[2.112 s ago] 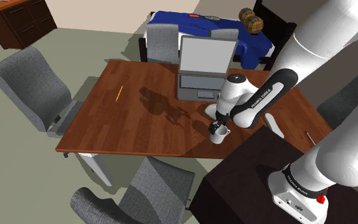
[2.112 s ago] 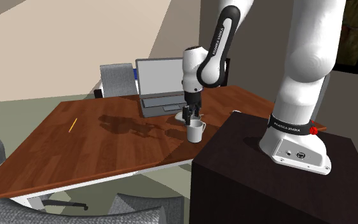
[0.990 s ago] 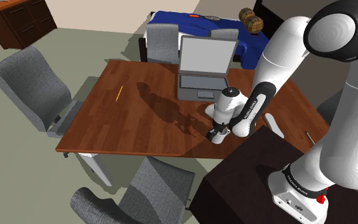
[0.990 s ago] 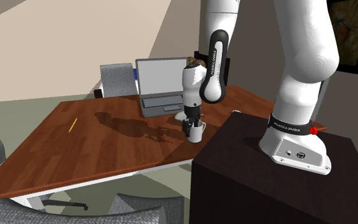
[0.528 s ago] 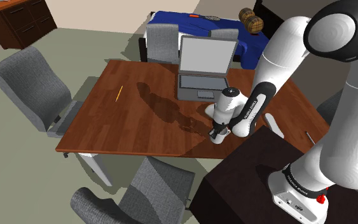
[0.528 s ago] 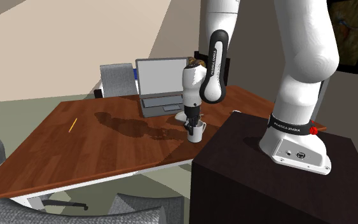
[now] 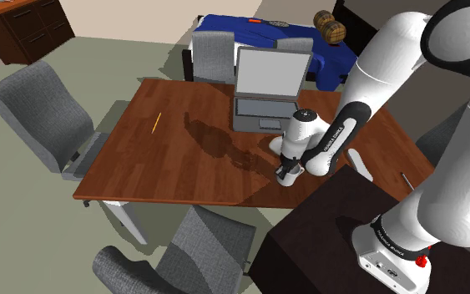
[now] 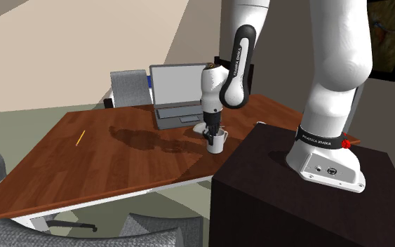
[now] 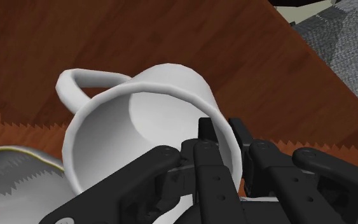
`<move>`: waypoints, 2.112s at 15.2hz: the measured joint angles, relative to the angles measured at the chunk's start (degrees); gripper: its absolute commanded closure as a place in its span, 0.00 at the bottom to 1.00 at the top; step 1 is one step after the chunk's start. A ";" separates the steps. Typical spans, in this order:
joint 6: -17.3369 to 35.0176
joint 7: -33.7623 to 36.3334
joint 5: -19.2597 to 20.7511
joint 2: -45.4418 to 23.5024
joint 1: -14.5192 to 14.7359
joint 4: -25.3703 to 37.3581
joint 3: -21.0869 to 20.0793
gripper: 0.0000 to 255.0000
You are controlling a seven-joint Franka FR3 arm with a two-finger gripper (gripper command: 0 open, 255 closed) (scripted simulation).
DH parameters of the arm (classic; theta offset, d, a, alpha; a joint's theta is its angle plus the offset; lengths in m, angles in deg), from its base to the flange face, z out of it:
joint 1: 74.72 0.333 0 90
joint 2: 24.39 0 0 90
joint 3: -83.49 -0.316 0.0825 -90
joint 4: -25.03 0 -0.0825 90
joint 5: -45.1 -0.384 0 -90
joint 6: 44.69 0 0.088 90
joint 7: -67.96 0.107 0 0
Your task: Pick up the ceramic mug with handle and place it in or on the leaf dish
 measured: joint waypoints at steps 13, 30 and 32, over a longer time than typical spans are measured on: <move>-10.88 -9.08 -10.91 14.32 -5.99 -3.42 -8.42 1.00; -22.74 -28.59 -17.06 11.25 -13.50 12.59 -2.84 1.00; -24.62 -31.11 -17.69 8.99 -14.73 16.88 -2.18 1.00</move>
